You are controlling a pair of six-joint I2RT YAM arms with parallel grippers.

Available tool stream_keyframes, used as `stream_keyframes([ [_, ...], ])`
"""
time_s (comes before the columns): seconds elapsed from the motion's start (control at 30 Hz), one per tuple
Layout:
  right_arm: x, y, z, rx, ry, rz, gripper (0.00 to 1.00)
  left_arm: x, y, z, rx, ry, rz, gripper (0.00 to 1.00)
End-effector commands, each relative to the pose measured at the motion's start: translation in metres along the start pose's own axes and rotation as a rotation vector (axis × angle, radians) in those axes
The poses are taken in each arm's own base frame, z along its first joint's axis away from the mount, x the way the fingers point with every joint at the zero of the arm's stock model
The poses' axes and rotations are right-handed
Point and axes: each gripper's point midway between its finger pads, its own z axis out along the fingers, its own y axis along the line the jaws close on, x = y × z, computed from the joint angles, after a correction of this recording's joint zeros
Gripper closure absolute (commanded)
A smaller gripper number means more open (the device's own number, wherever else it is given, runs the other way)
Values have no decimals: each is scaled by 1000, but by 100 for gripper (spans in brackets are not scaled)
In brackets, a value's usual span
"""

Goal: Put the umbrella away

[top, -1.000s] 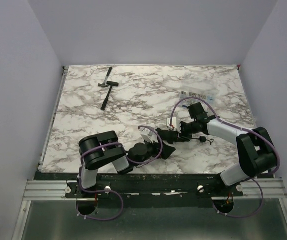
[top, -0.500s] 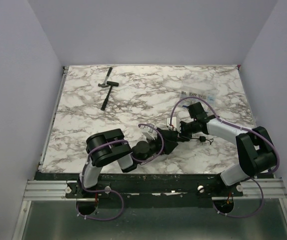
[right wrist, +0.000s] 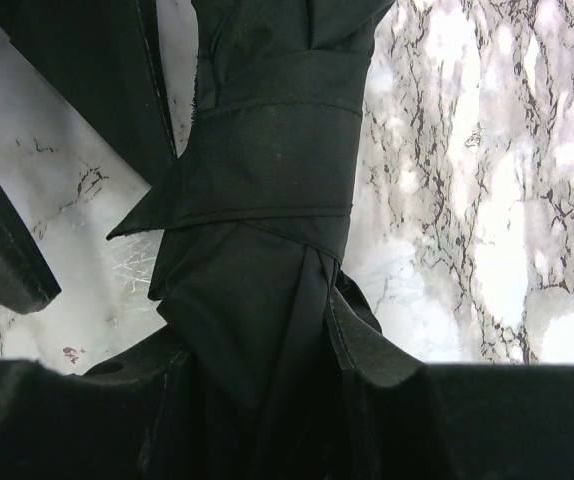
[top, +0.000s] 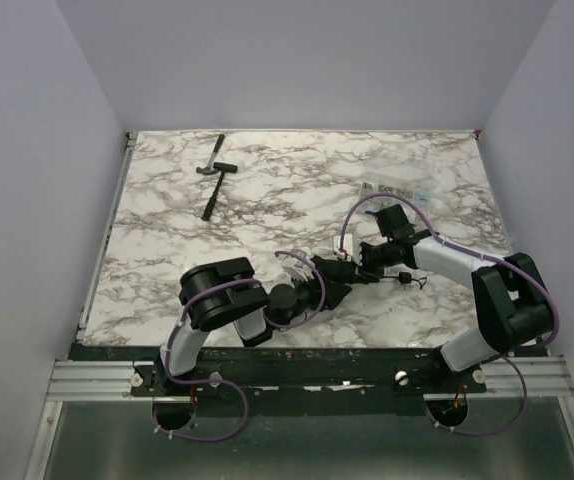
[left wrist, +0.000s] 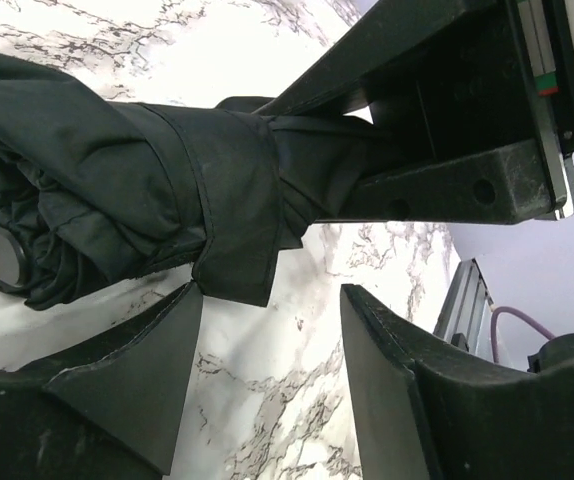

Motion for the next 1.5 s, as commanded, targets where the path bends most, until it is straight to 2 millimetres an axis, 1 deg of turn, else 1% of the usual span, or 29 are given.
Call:
stream_keyframes([
  [0.0,54,46,9,-129,192,97,99,-3,-17,-8,103,6,36,45],
  [0.07,54,46,9,-129,193,97,99,-6,-25,-11,130,6,68,49],
  [0.23,55,46,9,-128,194,97,99,-17,-40,-17,178,-12,125,50],
  [0.33,55,46,9,-128,195,97,99,-26,-42,-19,179,-32,123,50],
  [0.37,55,46,9,-127,195,97,99,-29,-41,-20,170,-41,121,48],
  [0.43,54,46,9,-125,191,95,99,-32,-24,-23,98,-54,82,42],
  [0.53,54,46,9,-127,191,96,99,-23,-4,-22,15,-19,82,39],
  [0.63,54,46,9,-127,192,94,99,-16,3,-18,11,-9,69,39],
  [0.77,54,47,9,-131,192,99,99,-8,13,-7,-26,10,74,38],
  [0.93,56,48,10,-139,197,101,99,-5,18,5,-46,5,91,39],
  [1.03,55,47,10,-137,195,100,99,-3,22,8,-52,8,100,39],
  [1.17,56,48,10,-140,197,102,99,-1,25,7,-49,5,97,41],
  [1.27,57,48,11,-142,200,101,99,-1,21,6,-23,-1,96,45],
  [1.37,56,48,11,-142,200,100,99,-4,9,4,46,-15,99,55],
  [1.47,57,49,11,-142,202,100,99,-5,-1,3,85,-2,124,58],
])
